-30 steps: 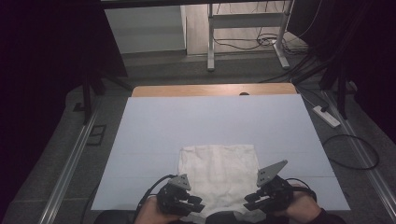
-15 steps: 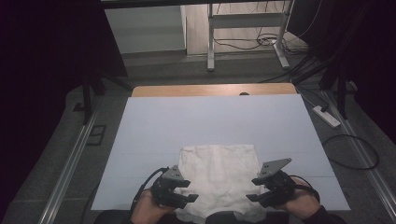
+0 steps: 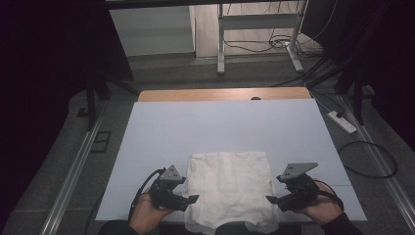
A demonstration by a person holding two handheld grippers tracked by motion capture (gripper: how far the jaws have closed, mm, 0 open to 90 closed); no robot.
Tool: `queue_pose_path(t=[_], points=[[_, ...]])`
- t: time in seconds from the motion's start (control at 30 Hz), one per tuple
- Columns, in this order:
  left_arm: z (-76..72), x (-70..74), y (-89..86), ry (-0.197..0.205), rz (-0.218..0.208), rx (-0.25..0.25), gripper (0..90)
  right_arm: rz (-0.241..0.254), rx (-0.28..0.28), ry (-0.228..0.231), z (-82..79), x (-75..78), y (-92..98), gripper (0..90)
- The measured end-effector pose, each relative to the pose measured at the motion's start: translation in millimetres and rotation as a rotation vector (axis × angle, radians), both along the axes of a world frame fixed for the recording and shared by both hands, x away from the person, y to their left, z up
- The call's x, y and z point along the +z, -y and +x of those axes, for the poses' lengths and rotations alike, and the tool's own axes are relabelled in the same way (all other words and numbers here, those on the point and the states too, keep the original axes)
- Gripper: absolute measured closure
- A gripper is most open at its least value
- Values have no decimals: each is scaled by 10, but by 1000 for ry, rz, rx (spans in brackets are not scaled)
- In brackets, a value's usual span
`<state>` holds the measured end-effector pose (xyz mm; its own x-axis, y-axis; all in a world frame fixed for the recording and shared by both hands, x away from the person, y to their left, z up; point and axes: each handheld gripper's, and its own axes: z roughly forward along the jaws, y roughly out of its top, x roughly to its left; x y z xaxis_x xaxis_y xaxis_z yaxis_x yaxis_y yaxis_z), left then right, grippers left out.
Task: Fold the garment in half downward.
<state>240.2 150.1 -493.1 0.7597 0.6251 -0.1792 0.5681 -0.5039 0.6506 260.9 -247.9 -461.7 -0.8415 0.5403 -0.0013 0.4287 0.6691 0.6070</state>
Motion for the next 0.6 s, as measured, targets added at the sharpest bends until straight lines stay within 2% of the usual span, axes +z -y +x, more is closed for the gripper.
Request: queue_pose_path(t=[0.27,0.6], points=[[21,26,-126,13,-22,41,127,3,-73,19,24,18,120,136],[-1,66,-333,45,-7,111,59,27,-150,30,10,35,306,100]])
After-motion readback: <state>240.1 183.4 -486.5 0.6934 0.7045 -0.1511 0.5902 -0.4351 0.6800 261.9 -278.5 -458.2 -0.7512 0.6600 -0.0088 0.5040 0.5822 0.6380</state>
